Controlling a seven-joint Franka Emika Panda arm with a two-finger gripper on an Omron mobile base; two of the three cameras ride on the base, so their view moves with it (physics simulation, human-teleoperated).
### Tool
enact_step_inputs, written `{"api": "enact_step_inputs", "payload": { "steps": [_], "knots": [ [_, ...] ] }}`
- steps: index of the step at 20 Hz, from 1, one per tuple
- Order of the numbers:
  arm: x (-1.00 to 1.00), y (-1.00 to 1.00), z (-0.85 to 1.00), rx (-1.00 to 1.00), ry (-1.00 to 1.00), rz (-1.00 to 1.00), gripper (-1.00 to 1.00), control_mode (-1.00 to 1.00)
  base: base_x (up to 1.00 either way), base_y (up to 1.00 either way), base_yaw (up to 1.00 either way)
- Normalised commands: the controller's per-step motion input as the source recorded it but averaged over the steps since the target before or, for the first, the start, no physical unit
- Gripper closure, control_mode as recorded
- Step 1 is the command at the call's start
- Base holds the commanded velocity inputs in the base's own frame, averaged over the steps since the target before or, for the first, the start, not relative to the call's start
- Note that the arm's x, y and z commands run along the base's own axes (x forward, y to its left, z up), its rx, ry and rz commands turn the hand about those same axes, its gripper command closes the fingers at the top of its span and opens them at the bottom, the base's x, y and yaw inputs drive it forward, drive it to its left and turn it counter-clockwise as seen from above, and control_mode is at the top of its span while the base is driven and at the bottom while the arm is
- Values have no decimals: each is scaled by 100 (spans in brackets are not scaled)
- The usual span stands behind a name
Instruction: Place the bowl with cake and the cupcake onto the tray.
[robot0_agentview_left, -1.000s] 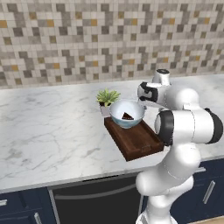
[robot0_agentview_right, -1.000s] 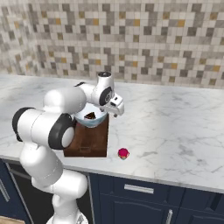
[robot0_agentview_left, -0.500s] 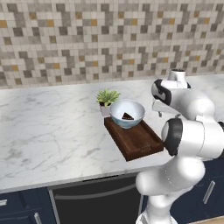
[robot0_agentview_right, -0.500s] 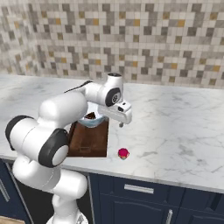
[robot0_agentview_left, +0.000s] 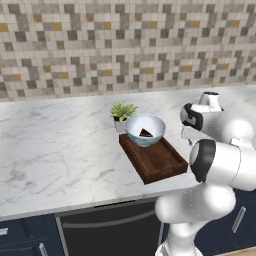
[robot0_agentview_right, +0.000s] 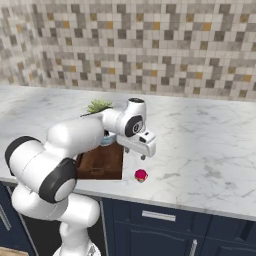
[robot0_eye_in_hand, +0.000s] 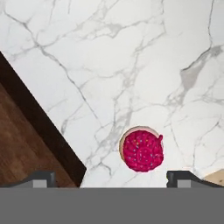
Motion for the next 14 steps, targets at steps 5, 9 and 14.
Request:
{"api": "enact_step_inputs", "payload": {
  "steps": [5,9,14],
  "knots": [
    [-6,-43,-34,0,2,-2,-100,-100,0,0,0],
    [-30,-13,-31,2,1,-10,-100,-100,0,0,0],
    [-37,4,-29,3,1,-13,-100,-100,0,0,0]
  ]
}}
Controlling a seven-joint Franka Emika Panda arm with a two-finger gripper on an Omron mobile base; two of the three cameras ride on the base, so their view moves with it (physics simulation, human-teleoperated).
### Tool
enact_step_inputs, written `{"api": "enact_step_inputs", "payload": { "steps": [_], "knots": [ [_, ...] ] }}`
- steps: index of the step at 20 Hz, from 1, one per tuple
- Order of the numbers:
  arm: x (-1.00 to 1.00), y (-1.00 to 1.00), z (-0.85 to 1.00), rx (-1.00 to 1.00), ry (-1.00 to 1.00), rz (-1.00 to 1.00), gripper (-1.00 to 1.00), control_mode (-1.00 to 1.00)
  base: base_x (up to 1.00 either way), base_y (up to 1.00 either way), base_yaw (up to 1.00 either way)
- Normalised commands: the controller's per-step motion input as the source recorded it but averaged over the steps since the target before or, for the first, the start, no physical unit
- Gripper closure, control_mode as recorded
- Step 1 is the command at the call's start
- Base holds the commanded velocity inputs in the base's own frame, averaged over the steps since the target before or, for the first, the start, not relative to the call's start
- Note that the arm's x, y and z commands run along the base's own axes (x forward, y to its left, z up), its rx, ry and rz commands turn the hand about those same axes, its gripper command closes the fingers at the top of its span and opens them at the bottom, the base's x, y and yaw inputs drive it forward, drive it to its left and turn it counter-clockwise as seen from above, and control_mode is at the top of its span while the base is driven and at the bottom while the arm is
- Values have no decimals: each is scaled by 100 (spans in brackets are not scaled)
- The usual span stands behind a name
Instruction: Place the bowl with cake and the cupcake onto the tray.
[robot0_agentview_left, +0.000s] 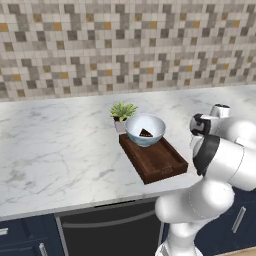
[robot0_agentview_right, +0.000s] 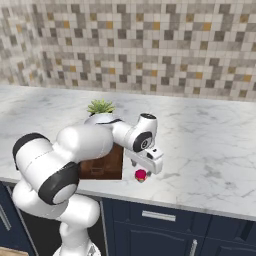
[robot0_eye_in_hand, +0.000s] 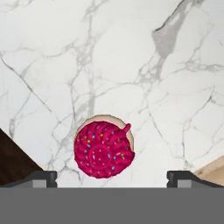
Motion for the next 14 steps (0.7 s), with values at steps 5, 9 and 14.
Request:
{"api": "enact_step_inputs", "payload": {
  "steps": [5,9,14],
  "knots": [
    [-4,0,-13,1,0,-7,-100,-100,0,0,0],
    [20,0,-5,0,0,0,-100,-100,0,0,0],
    [6,0,-18,1,1,-2,-100,-100,0,0,0]
  ]
}}
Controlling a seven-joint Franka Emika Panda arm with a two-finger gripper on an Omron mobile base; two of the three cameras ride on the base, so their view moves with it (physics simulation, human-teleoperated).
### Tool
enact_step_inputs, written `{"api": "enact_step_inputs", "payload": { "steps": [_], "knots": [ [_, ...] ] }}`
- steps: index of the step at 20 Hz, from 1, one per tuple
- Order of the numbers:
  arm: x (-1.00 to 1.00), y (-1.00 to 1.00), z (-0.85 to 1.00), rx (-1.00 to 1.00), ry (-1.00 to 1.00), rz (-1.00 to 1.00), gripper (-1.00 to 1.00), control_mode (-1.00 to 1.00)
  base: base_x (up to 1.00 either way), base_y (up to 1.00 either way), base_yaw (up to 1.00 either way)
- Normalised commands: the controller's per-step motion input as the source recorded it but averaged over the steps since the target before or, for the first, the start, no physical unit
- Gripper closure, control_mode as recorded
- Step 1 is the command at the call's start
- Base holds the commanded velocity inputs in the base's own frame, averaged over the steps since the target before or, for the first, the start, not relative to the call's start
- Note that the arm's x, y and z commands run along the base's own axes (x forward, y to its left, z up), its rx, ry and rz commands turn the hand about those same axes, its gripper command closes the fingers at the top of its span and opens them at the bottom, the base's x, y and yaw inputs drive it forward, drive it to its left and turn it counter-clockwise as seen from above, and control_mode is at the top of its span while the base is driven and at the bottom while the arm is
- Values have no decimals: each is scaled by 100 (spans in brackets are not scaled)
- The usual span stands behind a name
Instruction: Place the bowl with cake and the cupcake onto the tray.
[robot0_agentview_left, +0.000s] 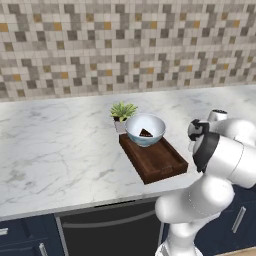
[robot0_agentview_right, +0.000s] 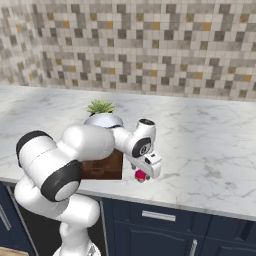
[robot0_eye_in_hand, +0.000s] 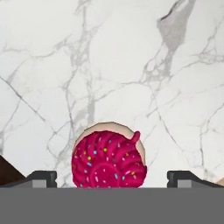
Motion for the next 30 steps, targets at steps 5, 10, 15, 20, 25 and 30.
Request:
{"api": "enact_step_inputs", "payload": {
  "steps": [5,10,15,20,25,30],
  "knots": [
    [-2,0,-17,1,0,-4,-100,-100,0,0,0],
    [0,0,-12,0,0,0,-100,-100,0,0,0],
    [0,1,-16,0,0,0,100,-100,0,0,0],
    [0,1,-6,0,-2,-1,100,-100,0,0,0],
    [-6,11,9,0,0,3,100,-100,0,0,0],
    [-23,24,79,1,-8,21,100,-100,0,0,0]
  ]
}}
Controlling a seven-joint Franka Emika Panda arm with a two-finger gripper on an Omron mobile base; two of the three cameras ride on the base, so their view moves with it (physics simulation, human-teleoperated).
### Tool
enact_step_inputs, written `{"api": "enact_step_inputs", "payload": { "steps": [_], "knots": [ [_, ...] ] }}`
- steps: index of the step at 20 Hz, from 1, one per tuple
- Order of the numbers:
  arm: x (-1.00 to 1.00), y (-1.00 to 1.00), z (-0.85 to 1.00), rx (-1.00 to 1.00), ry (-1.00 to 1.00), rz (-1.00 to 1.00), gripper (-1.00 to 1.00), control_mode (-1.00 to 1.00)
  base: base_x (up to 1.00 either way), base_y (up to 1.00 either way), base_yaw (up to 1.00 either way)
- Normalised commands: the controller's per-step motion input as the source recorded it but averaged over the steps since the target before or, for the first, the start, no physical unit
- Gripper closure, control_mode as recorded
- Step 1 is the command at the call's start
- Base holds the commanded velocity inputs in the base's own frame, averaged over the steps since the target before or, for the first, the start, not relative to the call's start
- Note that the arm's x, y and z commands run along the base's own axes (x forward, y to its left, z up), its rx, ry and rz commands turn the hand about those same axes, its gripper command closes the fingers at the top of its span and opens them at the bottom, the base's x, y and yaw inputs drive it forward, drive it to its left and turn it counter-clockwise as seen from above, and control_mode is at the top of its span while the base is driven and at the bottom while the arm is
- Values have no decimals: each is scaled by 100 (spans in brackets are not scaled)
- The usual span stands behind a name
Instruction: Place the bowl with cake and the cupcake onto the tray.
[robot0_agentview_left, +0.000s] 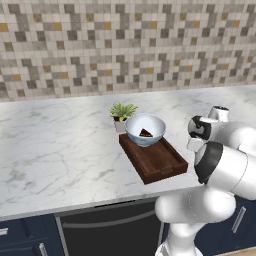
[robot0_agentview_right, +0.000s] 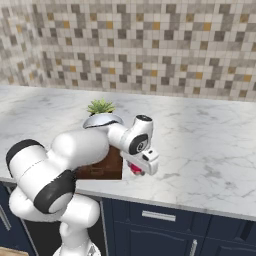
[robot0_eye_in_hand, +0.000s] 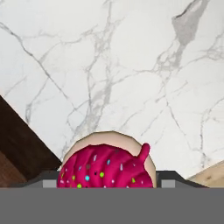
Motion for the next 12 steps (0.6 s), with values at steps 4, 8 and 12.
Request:
{"api": "enact_step_inputs", "payload": {
  "steps": [4,8,12],
  "knots": [
    [-19,40,55,2,-15,24,100,-100,0,0,0],
    [0,60,38,3,-17,23,100,-100,0,0,0],
    [2,68,11,3,-5,24,100,-100,0,0,0]
  ]
}}
